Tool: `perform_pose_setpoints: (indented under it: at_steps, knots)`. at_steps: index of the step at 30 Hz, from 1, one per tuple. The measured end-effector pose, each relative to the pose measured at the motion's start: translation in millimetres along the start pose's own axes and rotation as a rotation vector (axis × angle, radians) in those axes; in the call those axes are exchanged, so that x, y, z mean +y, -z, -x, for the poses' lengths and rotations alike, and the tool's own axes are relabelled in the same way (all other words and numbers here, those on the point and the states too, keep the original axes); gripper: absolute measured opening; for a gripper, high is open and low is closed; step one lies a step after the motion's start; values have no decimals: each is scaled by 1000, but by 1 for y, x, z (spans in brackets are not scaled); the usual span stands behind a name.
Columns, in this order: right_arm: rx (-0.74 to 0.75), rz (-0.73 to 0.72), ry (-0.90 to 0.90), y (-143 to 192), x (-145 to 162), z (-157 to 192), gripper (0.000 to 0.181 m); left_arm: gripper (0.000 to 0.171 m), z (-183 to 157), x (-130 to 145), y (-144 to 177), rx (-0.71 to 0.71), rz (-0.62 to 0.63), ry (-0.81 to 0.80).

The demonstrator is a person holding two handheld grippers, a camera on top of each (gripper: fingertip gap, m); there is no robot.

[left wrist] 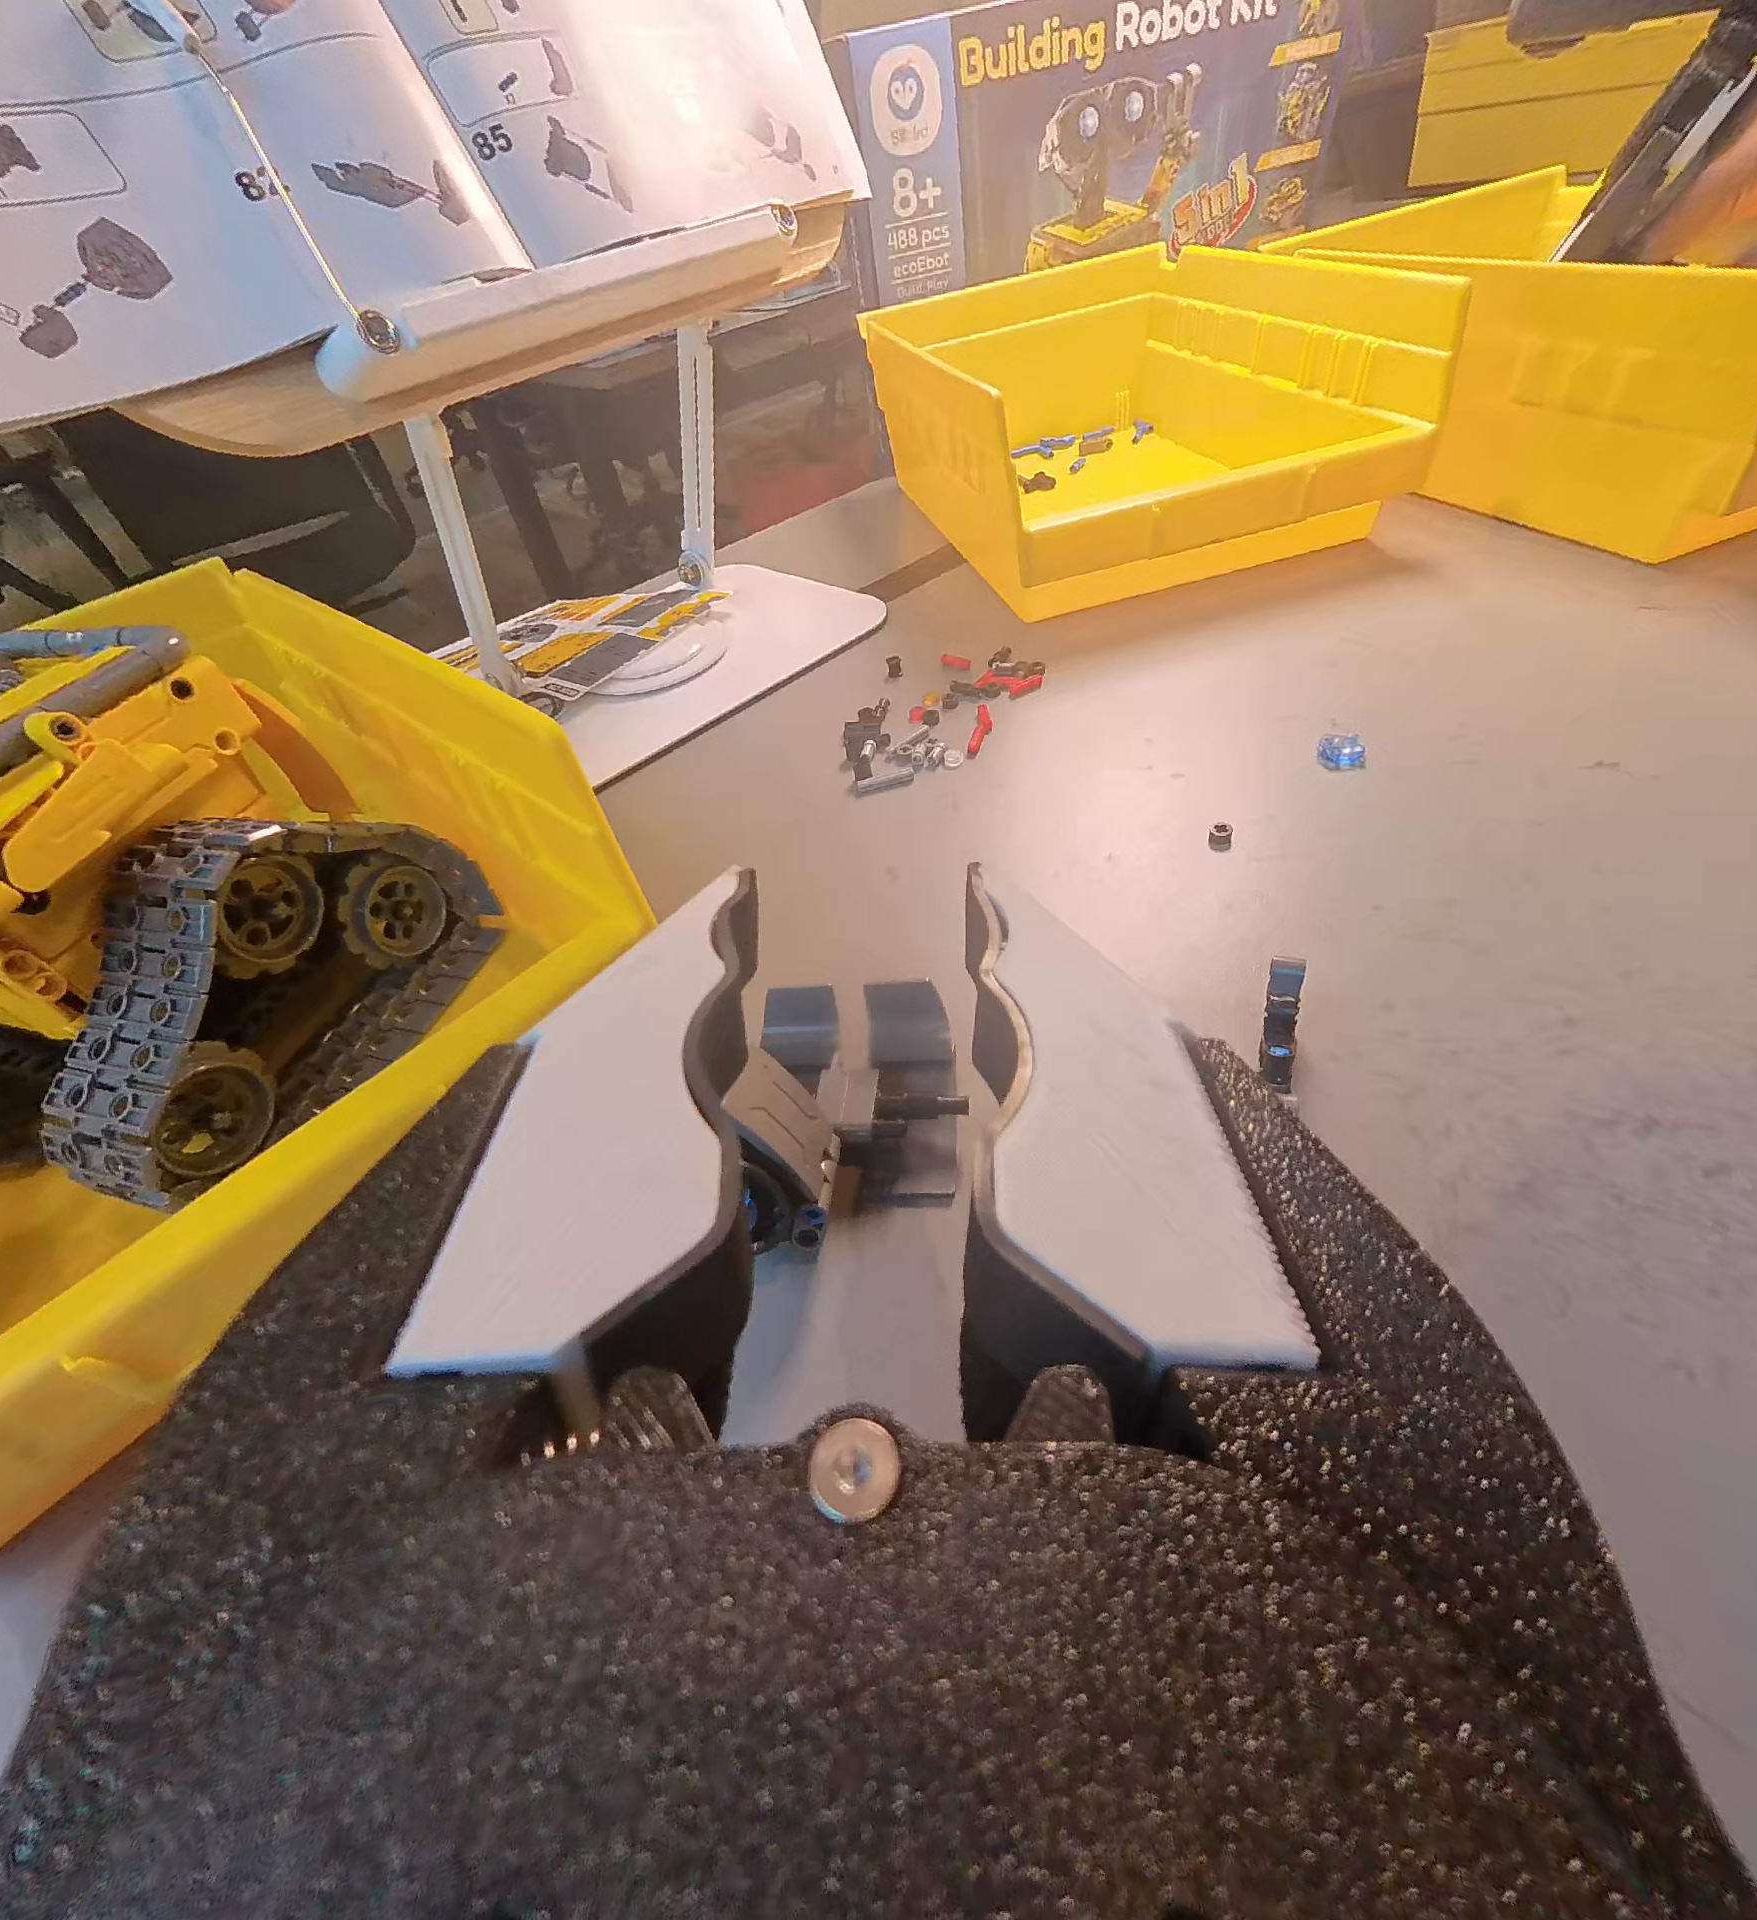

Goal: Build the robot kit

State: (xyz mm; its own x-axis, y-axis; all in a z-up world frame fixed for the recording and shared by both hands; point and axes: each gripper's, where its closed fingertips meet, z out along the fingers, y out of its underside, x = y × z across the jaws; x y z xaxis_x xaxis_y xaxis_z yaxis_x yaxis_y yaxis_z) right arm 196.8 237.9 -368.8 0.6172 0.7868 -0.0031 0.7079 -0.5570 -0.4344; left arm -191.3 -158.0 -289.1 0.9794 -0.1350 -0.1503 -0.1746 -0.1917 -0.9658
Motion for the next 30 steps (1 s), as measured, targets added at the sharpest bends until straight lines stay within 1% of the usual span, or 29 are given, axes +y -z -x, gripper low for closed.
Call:
perform_pose_setpoints:
  at_steps: [2, 3, 4, 6, 7, 9, 10, 11, 13, 15, 18, 20, 23, 30]
  knots:
    - [0, -50, 20, 9, -9, 4, 15, 40, -1, 1, 0, 6, 9, 1]
    - [-19, -124, 38, 21, -22, 12, 15, 40, -2, 2, 0, 7, 11, -1]
    - [-44, -225, 64, 40, -40, 24, 15, 41, -2, 2, 0, 8, 13, -3]
    - [-73, -429, 139, 90, -73, 58, 16, 41, -2, 4, -1, 10, 21, -3]
    - [-96, -505, 195, 114, -83, 81, 16, 42, -3, 5, -2, 13, 25, -1]
    - [-175, -584, 327, 148, -89, 141, 15, 42, -3, 5, -3, 17, 29, -2]
    - [-215, -594, 398, 156, -86, 173, 15, 42, -4, 5, -3, 17, 30, -4]
    - [-249, -577, 470, 158, -78, 205, 15, 42, -4, 5, -3, 18, 30, -5]
    - [-307, -524, 587, 145, -58, 260, 15, 42, -4, 5, -3, 18, 28, -4]
    - [-406, -454, 616, 119, -34, 307, 16, 42, -3, 2, -1, 17, 19, -1]
    - [-458, -363, 618, 73, -7, 341, 16, 42, -1, -2, 3, 14, 4, 8]
    - [-471, -308, 602, 46, 8, 353, 16, 42, -1, -4, 5, 14, -5, 12]
    - [-447, -267, 611, 24, 19, 362, 16, 42, -2, -7, 6, 21, -15, 15]
    - [-373, -251, 645, 13, 22, 365, 16, 43, 2, -10, 10, 6, -20, 8]
